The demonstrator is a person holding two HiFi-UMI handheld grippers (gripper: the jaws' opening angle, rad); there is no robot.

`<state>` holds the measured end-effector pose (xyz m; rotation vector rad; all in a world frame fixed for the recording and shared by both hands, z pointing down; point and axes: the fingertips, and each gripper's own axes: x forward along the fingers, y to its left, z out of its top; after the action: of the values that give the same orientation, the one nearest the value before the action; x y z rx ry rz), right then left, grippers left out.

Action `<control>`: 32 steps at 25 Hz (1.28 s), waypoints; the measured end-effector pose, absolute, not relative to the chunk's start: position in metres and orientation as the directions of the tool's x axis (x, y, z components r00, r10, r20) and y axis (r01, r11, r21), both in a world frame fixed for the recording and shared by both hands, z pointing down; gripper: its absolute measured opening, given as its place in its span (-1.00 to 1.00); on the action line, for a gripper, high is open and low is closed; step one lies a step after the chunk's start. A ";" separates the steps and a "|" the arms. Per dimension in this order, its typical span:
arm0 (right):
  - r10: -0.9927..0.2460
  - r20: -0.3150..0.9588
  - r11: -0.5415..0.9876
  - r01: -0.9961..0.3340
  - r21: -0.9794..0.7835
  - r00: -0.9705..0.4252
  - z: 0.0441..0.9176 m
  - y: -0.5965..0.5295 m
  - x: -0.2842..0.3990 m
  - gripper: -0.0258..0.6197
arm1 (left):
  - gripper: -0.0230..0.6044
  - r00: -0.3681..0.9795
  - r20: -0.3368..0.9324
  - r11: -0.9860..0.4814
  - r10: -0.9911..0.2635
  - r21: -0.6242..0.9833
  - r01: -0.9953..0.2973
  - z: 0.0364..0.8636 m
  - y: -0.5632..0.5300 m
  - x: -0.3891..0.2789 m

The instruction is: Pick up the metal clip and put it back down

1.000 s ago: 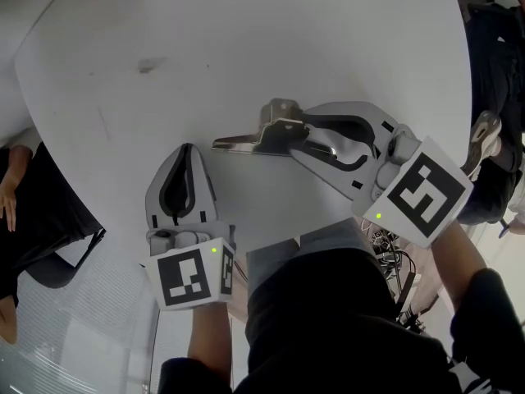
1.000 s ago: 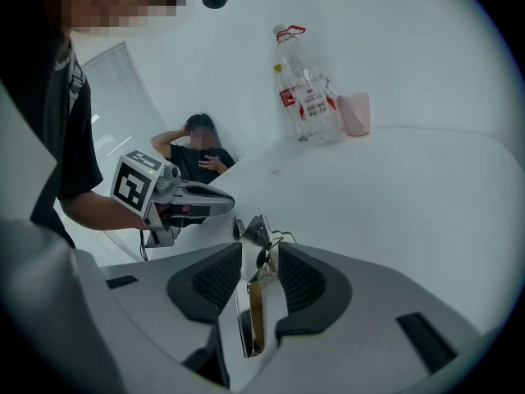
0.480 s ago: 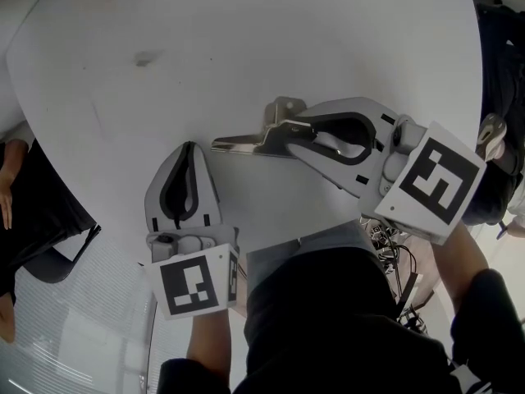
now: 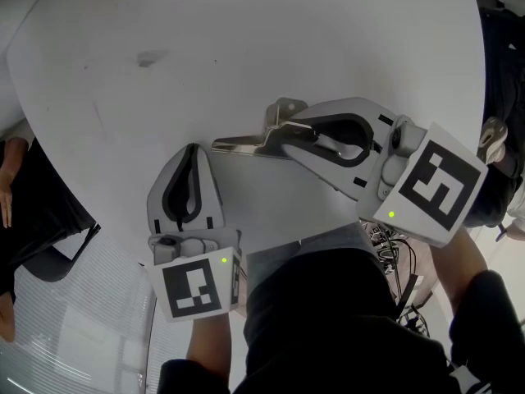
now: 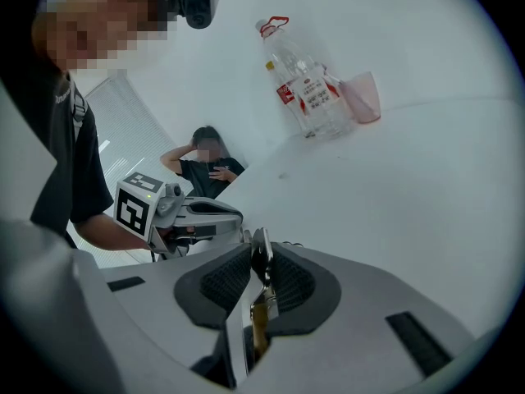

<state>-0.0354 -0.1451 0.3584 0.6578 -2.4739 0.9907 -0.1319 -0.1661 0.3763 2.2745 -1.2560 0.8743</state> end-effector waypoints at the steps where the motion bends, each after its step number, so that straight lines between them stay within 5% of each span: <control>1: -0.273 0.513 0.641 -0.551 -0.534 -0.814 0.358 -0.145 -0.037 -0.69 | -0.85 0.402 0.688 -0.517 -0.604 0.045 -0.855 0.376 -0.166 -0.132; 32: -0.339 0.430 0.526 -0.547 -0.651 -0.837 0.349 -0.151 -0.042 -0.83 | -0.85 0.409 0.716 -0.527 -0.565 0.068 -0.847 0.384 -0.161 -0.138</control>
<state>-0.0422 -0.1514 0.3490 0.7467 -2.5175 1.2053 -0.1377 -0.1609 0.3835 2.2467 -1.2060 0.9016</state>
